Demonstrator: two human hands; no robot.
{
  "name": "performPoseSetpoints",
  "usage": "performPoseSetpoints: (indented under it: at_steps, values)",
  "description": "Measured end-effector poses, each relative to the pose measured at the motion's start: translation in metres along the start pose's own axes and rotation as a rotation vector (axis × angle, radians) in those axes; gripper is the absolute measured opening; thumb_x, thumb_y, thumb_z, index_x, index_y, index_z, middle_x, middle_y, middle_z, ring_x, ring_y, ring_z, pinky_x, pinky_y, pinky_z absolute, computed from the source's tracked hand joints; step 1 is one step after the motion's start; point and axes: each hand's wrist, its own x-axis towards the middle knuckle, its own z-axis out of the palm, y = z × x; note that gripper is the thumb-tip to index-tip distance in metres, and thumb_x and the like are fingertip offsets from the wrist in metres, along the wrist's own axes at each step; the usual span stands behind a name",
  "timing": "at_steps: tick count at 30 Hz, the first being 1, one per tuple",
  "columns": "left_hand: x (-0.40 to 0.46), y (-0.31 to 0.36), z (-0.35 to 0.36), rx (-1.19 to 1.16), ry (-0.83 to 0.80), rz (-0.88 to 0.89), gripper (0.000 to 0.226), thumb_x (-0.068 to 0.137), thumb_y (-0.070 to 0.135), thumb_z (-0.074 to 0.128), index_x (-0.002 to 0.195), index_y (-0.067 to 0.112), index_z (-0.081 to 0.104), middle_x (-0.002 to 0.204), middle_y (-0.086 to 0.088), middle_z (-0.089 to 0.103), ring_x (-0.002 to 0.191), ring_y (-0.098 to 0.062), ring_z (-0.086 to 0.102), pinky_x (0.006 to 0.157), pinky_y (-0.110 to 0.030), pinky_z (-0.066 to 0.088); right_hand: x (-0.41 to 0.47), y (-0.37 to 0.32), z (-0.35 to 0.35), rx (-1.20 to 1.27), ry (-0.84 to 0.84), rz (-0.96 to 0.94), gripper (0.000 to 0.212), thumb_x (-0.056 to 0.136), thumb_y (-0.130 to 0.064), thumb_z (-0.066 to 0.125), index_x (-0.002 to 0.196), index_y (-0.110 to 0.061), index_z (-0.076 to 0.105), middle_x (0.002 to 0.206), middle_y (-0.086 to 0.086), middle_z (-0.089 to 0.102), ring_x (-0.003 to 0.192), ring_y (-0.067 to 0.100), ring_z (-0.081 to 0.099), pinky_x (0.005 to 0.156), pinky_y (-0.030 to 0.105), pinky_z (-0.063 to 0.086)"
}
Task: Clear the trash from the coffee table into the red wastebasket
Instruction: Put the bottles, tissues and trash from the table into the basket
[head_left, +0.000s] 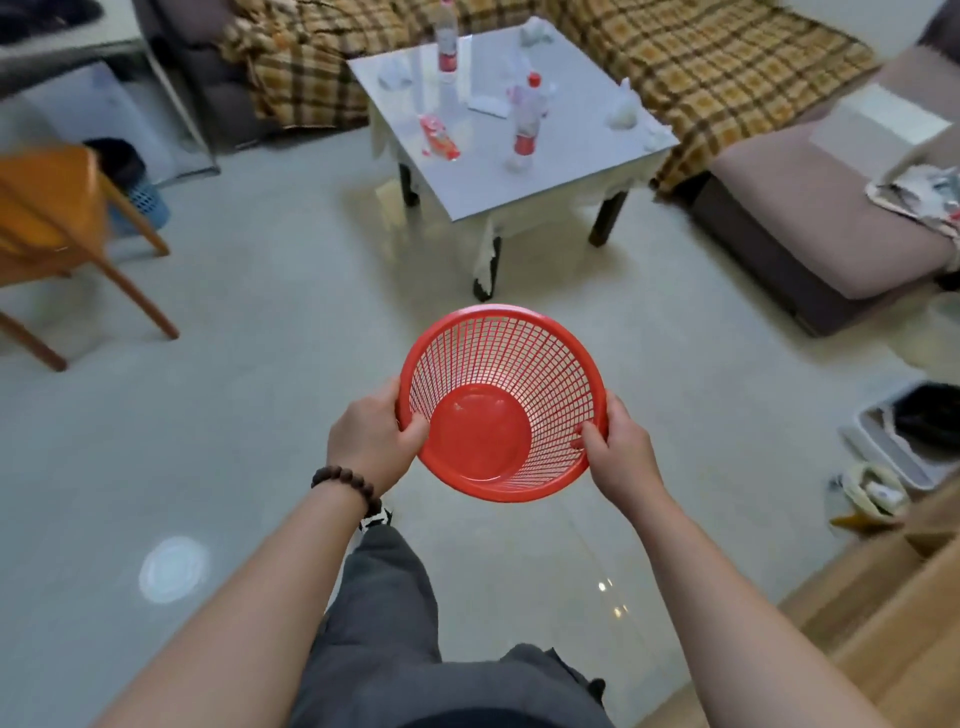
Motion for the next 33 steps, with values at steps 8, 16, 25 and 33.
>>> performPoseSetpoints:
  at_steps: [8,16,25,33]
  values:
    - [0.111,-0.079,-0.055,-0.069,0.06,-0.125,0.008,0.078,0.027,0.057,0.084,0.022,0.055,0.062,0.005,0.059,0.058,-0.017,0.057,0.051,-0.03,0.045,0.119,-0.104,0.081,-0.081,-0.063,-0.061,0.03,0.089,-0.017,0.045,0.118,-0.026,0.05,0.085,-0.024,0.056,0.077,-0.003,0.056,0.057,0.011,0.038]
    - [0.235,-0.15,-0.131,-0.083,0.08,-0.139,0.009,0.079,0.028,0.055,0.086,0.024,0.055,0.066,0.008,0.062,0.061,-0.015,0.059,0.053,-0.032,0.051,0.217,-0.214,0.16,-0.143,-0.033,-0.131,0.028,0.085,-0.013,0.045,0.11,-0.025,0.051,0.076,-0.008,0.06,0.069,0.014,0.057,0.059,0.031,0.04]
    - [0.34,-0.195,-0.147,-0.12,0.038,-0.156,0.015,0.08,0.033,0.055,0.092,0.026,0.057,0.073,0.008,0.066,0.065,-0.013,0.063,0.057,-0.038,0.056,0.309,-0.262,0.206,-0.148,-0.08,-0.106,0.031,0.087,-0.015,0.042,0.115,-0.028,0.047,0.08,-0.008,0.06,0.07,0.004,0.055,0.055,0.021,0.039]
    - [0.491,-0.212,-0.145,-0.038,0.036,-0.164,0.015,0.08,0.034,0.054,0.09,0.023,0.056,0.067,0.006,0.064,0.06,-0.014,0.06,0.054,-0.037,0.054,0.448,-0.298,0.239,-0.064,-0.083,-0.053,0.033,0.089,-0.014,0.044,0.119,-0.025,0.051,0.081,-0.019,0.057,0.072,-0.005,0.055,0.053,0.008,0.036]
